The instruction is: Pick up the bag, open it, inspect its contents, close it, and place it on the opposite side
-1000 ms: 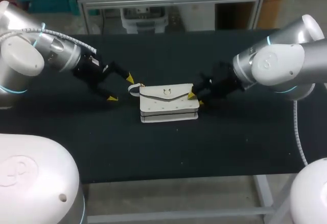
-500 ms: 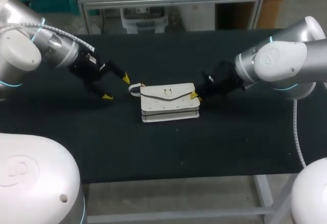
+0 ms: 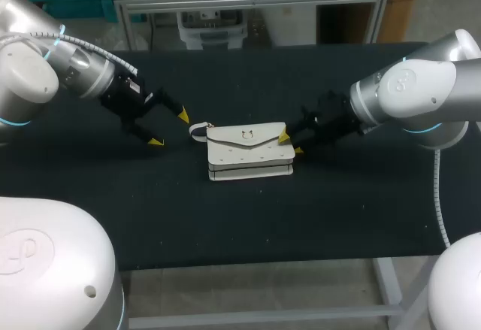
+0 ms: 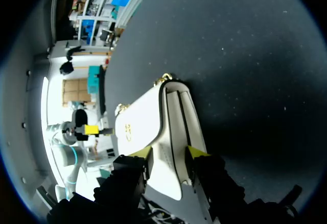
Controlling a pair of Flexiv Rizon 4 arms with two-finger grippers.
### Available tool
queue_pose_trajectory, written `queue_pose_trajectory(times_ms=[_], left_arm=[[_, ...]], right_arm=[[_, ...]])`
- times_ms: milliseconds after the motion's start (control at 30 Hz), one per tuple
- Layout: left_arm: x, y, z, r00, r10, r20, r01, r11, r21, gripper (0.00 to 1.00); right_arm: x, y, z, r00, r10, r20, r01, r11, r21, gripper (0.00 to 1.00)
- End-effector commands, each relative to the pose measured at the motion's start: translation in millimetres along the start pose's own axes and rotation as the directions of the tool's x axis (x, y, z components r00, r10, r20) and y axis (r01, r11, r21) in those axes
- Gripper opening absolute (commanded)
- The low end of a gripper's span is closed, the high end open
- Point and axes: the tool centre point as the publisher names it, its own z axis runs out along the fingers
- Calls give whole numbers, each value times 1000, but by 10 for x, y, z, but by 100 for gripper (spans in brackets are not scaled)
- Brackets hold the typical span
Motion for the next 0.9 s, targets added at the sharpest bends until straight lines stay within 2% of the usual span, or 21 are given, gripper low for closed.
queue_pose_trajectory(times_ms=[33,200,400,633,733,900], left_arm=[[2,-14,-11,1000,4,10,-4,1000,-4,100],[-34,-64,-99,997,40,66,-39,999,-20,100],[-109,-146,-245,990,64,129,-62,998,-22,100],[-132,-217,-394,970,87,227,-77,996,-51,100],[-167,-250,-447,938,118,325,-97,992,-79,100],[-167,-250,-447,938,118,325,-97,992,-79,100]], right_arm=[[-5,28,28,1000,-7,-12,7,1000,15,0],[-42,64,16,1000,-18,-12,18,1000,19,0],[-99,124,-135,999,-48,-3,48,999,19,0],[-162,282,-455,991,-109,76,106,994,35,0],[-209,393,-621,980,-166,109,157,983,91,0],[-209,393,-621,980,-166,109,157,983,91,0]])
